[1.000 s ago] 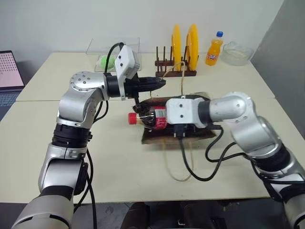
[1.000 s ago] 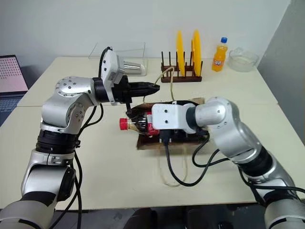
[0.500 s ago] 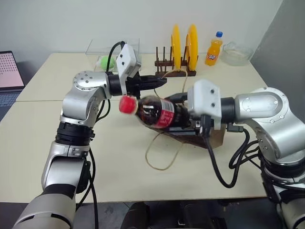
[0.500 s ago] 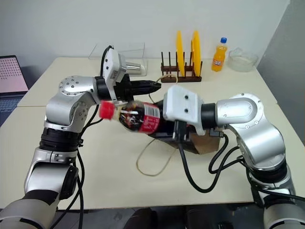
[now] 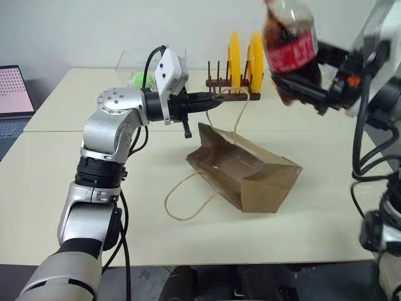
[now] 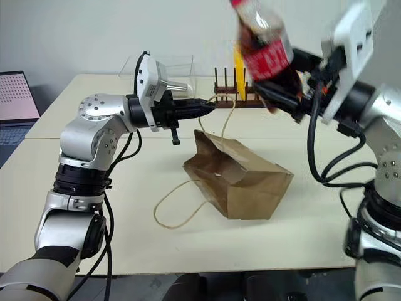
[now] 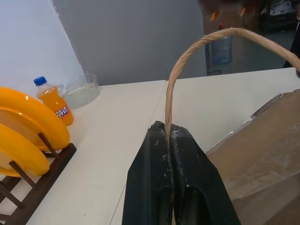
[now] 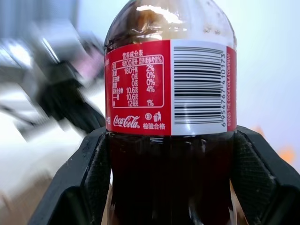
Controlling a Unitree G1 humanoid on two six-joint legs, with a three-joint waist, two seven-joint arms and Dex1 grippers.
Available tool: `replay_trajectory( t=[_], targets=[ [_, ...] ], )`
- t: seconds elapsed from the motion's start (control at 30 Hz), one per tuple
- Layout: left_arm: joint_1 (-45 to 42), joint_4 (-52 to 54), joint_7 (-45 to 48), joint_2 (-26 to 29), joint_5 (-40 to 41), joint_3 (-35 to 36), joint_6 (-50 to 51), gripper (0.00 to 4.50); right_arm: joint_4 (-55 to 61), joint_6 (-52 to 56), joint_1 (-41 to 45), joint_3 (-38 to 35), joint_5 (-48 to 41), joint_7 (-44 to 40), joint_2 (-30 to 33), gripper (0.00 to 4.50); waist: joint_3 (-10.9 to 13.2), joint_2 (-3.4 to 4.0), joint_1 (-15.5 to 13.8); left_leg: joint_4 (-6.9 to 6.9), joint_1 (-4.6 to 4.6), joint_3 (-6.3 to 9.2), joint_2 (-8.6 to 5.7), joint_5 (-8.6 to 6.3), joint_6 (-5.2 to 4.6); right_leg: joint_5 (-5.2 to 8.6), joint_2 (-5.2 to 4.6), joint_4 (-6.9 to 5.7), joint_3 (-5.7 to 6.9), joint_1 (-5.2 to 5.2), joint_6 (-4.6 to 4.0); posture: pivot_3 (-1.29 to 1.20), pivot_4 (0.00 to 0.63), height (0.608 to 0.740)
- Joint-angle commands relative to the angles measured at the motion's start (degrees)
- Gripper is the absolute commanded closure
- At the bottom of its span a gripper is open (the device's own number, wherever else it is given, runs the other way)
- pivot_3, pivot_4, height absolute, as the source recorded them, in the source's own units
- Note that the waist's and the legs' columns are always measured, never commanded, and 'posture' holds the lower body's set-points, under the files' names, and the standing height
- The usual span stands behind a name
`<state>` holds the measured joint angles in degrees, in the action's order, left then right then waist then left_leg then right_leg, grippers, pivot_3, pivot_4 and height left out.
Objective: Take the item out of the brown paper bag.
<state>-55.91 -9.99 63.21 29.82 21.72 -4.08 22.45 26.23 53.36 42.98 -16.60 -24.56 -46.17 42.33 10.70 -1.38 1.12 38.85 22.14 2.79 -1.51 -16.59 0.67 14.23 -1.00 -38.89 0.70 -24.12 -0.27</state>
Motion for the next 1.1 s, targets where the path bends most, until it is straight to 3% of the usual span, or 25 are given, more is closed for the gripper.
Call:
replay_trajectory(
  t=[0.03,0.17,0.3,0.43,0.67,0.7,0.8,1.0,1.1],
  targets=[
    [-1.24,2.19,-0.38,0.62,1.14,2.08,0.22,4.50,-5.36,-10.21,-6.74,0.29,8.09,0.73,7.12,1.39,0.00,0.00,-0.21,0.01,0.00,-0.02,-0.01,0.00,-0.01,0.00,-0.01,-0.01,-0.01,0.00,0.00,0.00,0.150,0.740],
    [-0.90,3.30,-0.69,0.75,1.38,2.26,0.70,4.50,-14.20,-19.15,-17.13,7.60,18.06,1.51,14.07,1.39,0.00,0.01,-0.17,0.00,-0.03,-0.08,-0.01,0.00,-0.02,0.01,0.00,-0.04,-0.05,-0.02,0.01,0.00,0.150,0.740],
    [-0.81,3.82,-0.82,0.76,1.53,2.31,1.03,4.50,-19.93,-24.87,-22.06,12.83,23.31,1.21,17.02,1.39,0.01,0.01,0.24,-0.01,-0.09,-0.16,0.04,0.01,0.00,0.01,0.03,-0.08,-0.10,-0.02,0.02,0.00,0.150,0.740],
    [-0.74,4.03,-0.84,0.72,1.55,2.27,1.04,4.50,-28.24,-30.99,-25.31,19.13,28.23,2.43,15.37,1.39,0.02,0.03,0.48,0.00,-0.15,-0.19,0.07,0.02,0.01,0.05,0.06,-0.08,-0.13,0.01,0.08,0.00,0.150,0.740],
    [-0.33,4.59,-0.89,0.91,1.49,2.28,1.28,4.50,-33.49,-37.09,-26.88,20.94,30.59,2.65,12.70,1.39,0.02,0.00,0.41,0.09,-0.31,-0.17,0.07,0.15,0.25,0.16,0.07,-0.02,-0.13,0.25,0.28,0.00,0.150,0.740],
    [-0.28,4.59,-0.87,0.98,1.44,2.28,1.29,4.50,-33.46,-37.20,-26.85,20.71,30.68,2.62,12.51,1.04,0.02,0.01,0.42,0.10,-0.39,-0.16,0.07,0.15,0.24,0.16,0.07,0.02,-0.12,0.36,0.29,0.00,0.150,0.740],
    [-0.19,4.30,-0.89,1.32,1.05,2.21,1.17,4.50,-32.23,-37.96,-27.45,19.79,30.47,1.69,12.98,0.04,0.01,0.01,0.41,0.09,-0.47,-0.14,0.07,0.14,0.22,0.17,0.07,0.03,-0.11,0.44,0.30,0.00,0.150,0.740],
    [0.51,3.29,-2.40,2.91,-1.37,1.51,1.13,4.50,-13.16,-33.47,-31.88,9.29,20.73,-5.54,16.60,0.02,0.02,0.03,0.46,0.02,-0.43,-0.04,0.08,0.14,0.24,0.17,0.10,-0.02,-0.04,0.39,0.30,0.00,0.150,0.740],
    [0.59,1.36,-4.33,3.60,-4.07,0.76,0.91,4.50,1.99,-23.21,-33.29,1.90,5.88,-9.36,15.28,0.02,0.03,0.03,0.43,0.03,-0.42,-0.02,0.08,0.14,0.24,0.17,0.10,-0.03,-0.04,0.36,0.30,0.00,0.150,0.740]
  ],
)
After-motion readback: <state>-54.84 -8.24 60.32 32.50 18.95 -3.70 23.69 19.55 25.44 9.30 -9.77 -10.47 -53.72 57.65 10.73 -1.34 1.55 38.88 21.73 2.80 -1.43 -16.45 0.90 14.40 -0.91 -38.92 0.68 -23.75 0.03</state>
